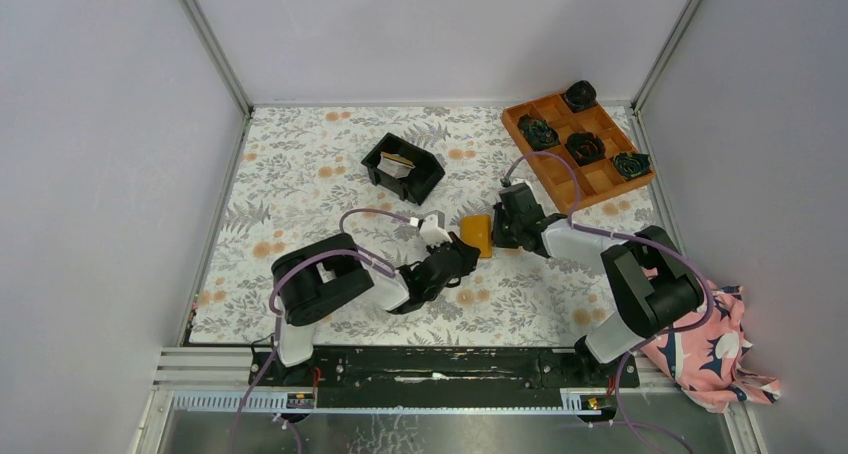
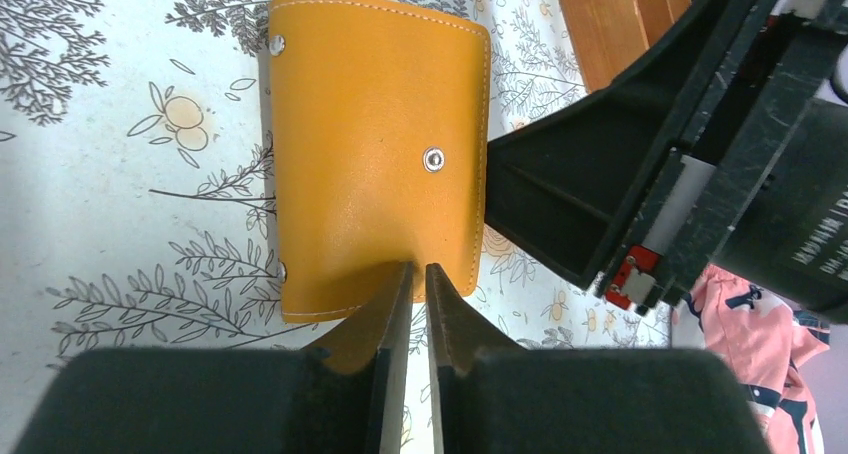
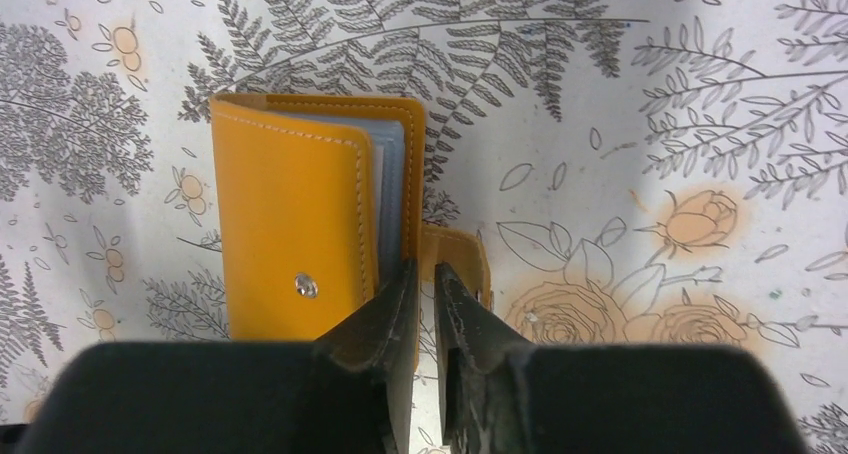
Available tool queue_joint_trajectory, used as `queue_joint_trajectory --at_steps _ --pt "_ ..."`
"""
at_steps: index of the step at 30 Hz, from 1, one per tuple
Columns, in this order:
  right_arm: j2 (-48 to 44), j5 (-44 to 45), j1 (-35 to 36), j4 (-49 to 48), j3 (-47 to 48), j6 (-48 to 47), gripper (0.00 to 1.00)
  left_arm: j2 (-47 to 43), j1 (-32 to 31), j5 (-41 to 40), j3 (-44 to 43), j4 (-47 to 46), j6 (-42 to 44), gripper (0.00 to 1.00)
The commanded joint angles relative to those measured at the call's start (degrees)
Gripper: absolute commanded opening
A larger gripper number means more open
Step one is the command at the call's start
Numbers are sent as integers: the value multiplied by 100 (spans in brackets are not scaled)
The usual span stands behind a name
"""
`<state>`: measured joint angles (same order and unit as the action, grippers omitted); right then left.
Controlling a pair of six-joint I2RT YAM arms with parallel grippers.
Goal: Put the credit cards into the card holder
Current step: Close the card holder at the center of the board.
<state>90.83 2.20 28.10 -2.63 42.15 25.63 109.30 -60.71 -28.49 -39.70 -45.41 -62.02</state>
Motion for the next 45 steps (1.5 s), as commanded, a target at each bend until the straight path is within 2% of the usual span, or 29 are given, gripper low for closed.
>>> queue_joint_trajectory --at_steps 1,9,16,31,45 --pt "-309 339 -50 350 102 -150 20 264 -20 -224 -266 294 30 16" --pt "-678 420 -48 552 202 -234 29 541 -8 -155 -558 572 -42 16" --pt "-1034 688 -49 764 204 -291 33 610 11 -124 -627 671 -51 16" --pt "-852 788 -50 873 440 -326 35 630 106 -8 -439 556 -38 15" --pt "-493 694 -50 845 619 -348 32 672 207 119 -392 463 -65 15"
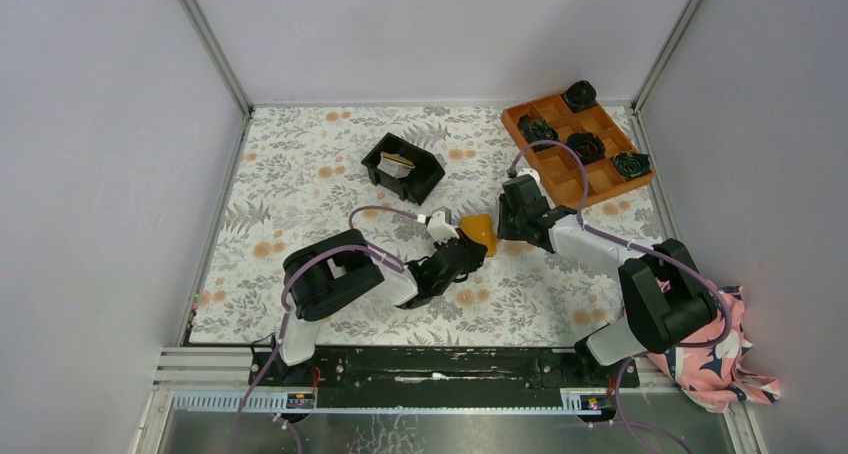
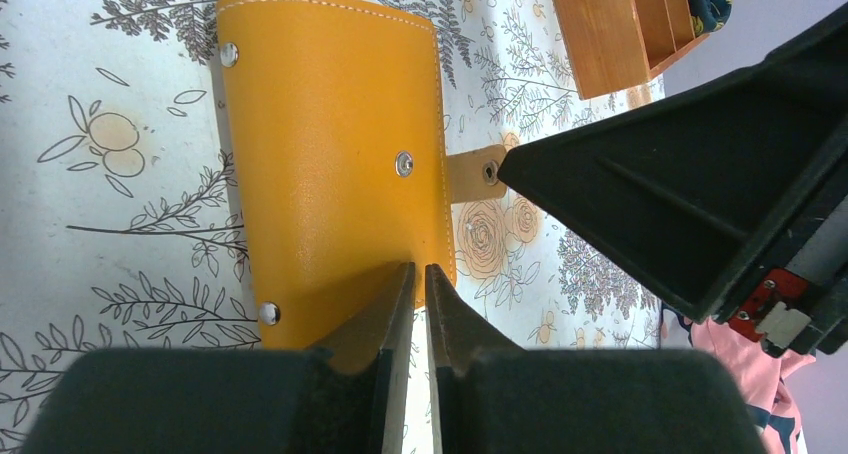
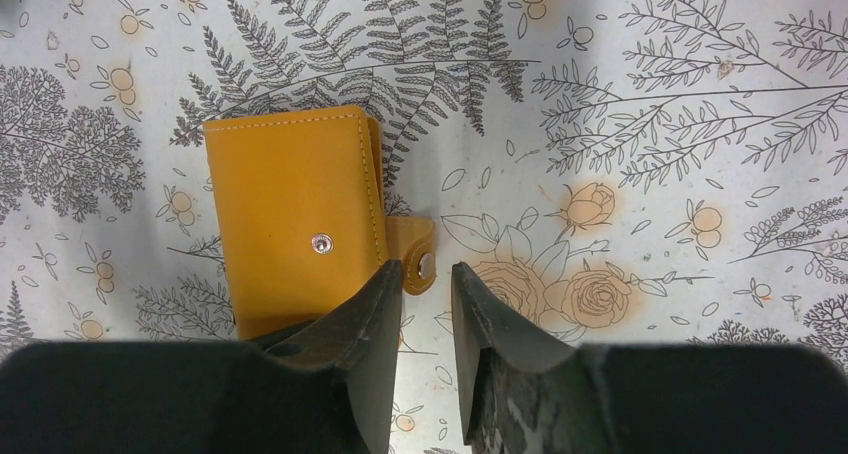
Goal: Put the credit cards into the card holder
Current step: Close the card holder at the center of the board.
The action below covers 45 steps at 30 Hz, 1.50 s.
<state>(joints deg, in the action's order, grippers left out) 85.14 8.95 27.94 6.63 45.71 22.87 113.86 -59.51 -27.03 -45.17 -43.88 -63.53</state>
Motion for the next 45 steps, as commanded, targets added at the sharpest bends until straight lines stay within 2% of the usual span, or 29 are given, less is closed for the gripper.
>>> queue_joint_trajectory --at_steps 1,7,17,45 --pt "81 11 -29 -84 263 -71 31 224 86 -33 157 302 86 15" --pt "175 -14 -34 -89 307 -91 26 259 108 -16 135 301 77 15" --pt "30 -22 -26 -54 341 -133 37 328 116 13 111 318 43 15" --pt "-123 108 241 22 508 -186 39 401 132 -5 123 328 -19 15"
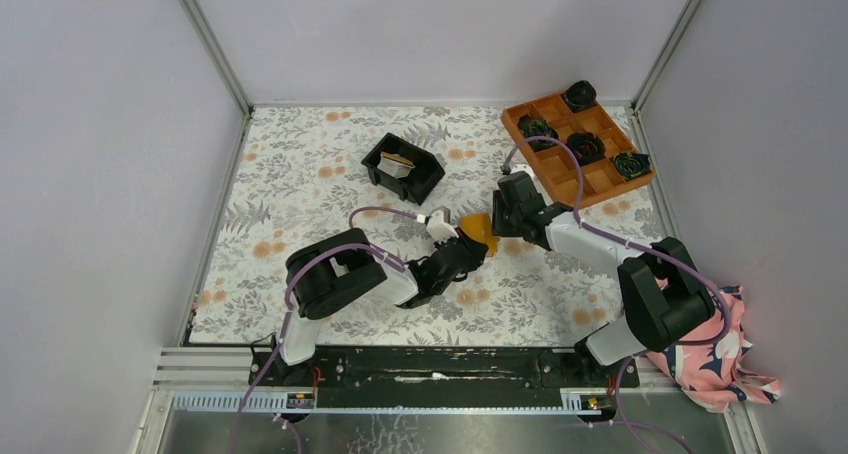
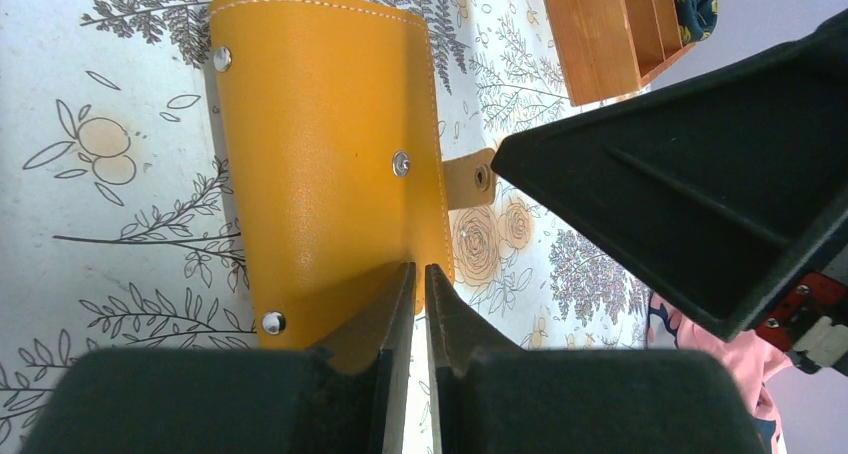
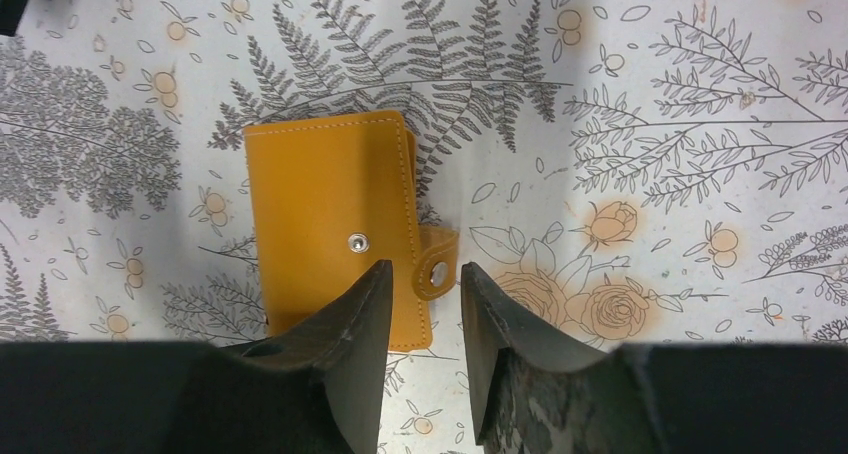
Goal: Put the credit cards into the card holder
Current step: Close the card holder at the center of the board.
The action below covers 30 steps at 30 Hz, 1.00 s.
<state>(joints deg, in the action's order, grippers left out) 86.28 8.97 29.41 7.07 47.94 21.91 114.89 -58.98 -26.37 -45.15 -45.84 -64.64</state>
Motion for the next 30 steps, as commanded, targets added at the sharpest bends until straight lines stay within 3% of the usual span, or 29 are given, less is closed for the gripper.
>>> queue_joint_trajectory --at_steps 1,22,30 --pt "-235 108 98 -26 281 -90 39 308 82 -62 123 526 86 15" --pt "308 64 118 -51 344 -90 35 340 90 -45 135 490 31 15" --pt "305 84 127 -67 341 -99 24 345 90 -44 146 479 22 15"
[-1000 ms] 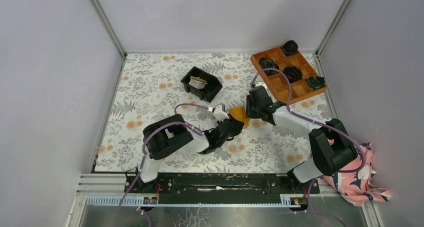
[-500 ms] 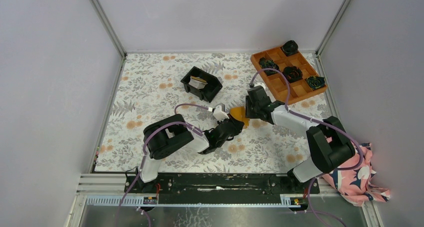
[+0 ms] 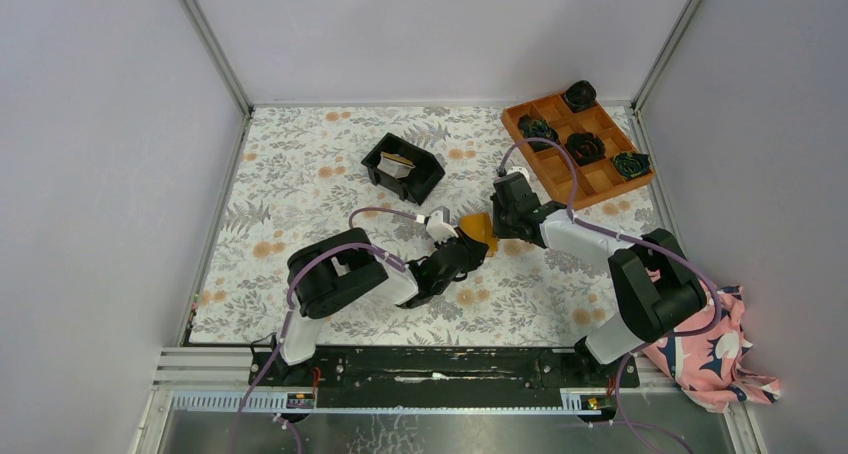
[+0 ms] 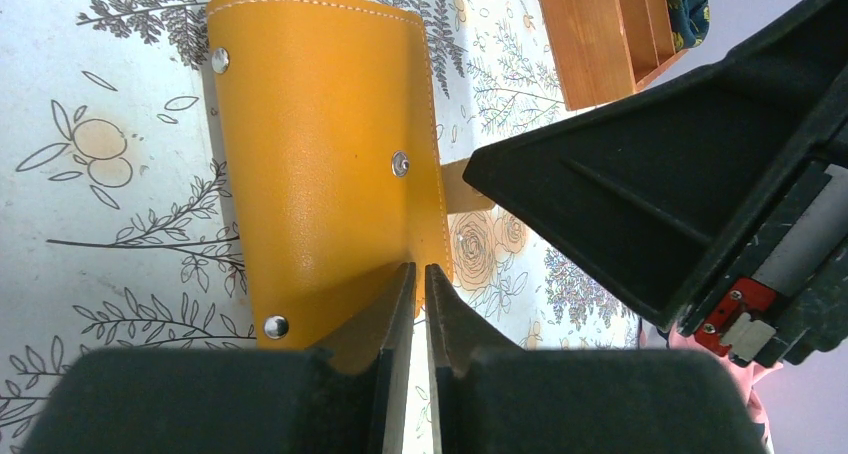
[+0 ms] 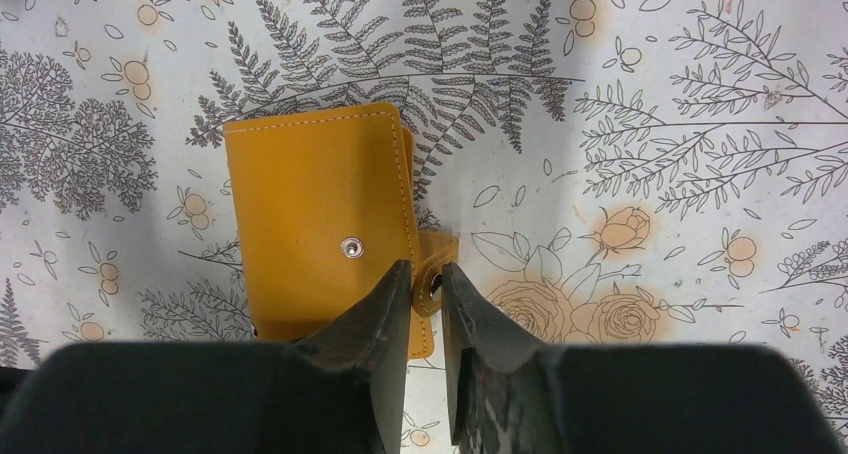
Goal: Put the credit cards into the card holder
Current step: Close the card holder at the center of the board.
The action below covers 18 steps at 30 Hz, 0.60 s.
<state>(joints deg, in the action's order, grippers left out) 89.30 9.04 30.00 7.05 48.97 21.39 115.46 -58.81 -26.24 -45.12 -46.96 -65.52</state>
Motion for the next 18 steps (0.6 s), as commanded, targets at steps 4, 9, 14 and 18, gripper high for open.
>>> queue_joint_trajectory --at_steps 4,9,14,18 --pt "-43 95 79 -53 253 -56 20 258 82 -69 157 600 117 15" --pt "-22 89 111 -54 292 -71 11 144 92 -125 166 690 150 16" --pt "25 79 121 -33 324 -82 2 -14 108 -163 194 758 219 20" --pt "50 79 121 -38 328 -87 0 -153 117 -201 228 794 312 22"
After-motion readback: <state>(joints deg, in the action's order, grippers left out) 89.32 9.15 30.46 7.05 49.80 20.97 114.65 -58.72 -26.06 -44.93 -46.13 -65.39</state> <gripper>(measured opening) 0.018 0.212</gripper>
